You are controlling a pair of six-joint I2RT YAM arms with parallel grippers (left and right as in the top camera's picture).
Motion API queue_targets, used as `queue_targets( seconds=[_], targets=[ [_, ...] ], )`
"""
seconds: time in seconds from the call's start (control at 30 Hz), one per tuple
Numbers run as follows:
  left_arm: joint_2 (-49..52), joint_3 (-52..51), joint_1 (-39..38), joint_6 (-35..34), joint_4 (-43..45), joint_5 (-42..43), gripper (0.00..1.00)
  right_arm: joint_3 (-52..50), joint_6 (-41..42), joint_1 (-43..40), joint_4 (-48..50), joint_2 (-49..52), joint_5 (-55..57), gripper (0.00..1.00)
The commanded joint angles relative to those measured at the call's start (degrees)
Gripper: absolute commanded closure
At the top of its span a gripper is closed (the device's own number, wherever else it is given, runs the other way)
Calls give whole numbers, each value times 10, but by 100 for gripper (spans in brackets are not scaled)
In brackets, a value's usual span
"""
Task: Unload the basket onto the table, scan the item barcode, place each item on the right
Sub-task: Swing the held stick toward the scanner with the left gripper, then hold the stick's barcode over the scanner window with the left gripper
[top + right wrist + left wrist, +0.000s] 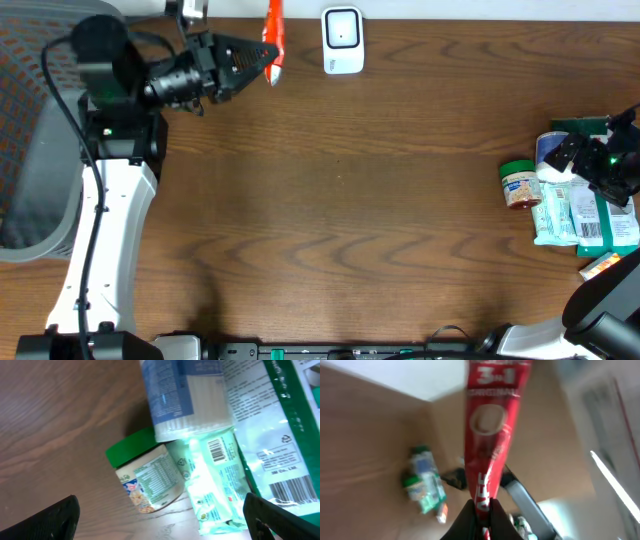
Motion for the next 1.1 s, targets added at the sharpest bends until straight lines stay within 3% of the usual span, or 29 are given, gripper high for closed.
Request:
queue_targets(
  seconds=[0.0, 0.17, 0.33, 0.6, 0.77, 0.97, 1.07],
  targets=[
    [-3, 7, 5, 231, -112, -138, 93, 0, 7, -10, 0, 3, 15, 1],
    [-3, 7, -9, 394, -278, -239, 93, 0, 7, -10, 0, 3, 16, 1],
    [-3, 26, -28, 482, -374, -337, 93, 0, 7, -10, 0, 3, 16, 1],
    [-3, 193, -114, 608, -556, -645, 93, 0, 7, -10, 0, 3, 16, 1],
    [3, 240, -165, 719, -575, -740, 93, 0, 7, -10, 0, 3, 16, 1],
    [62, 241, -211, 865, -515, -812, 93, 0, 7, -10, 0, 3, 16, 1],
    [96, 241, -212, 880, -470, -819, 93, 0, 7, -10, 0, 3, 15, 1]
  ],
)
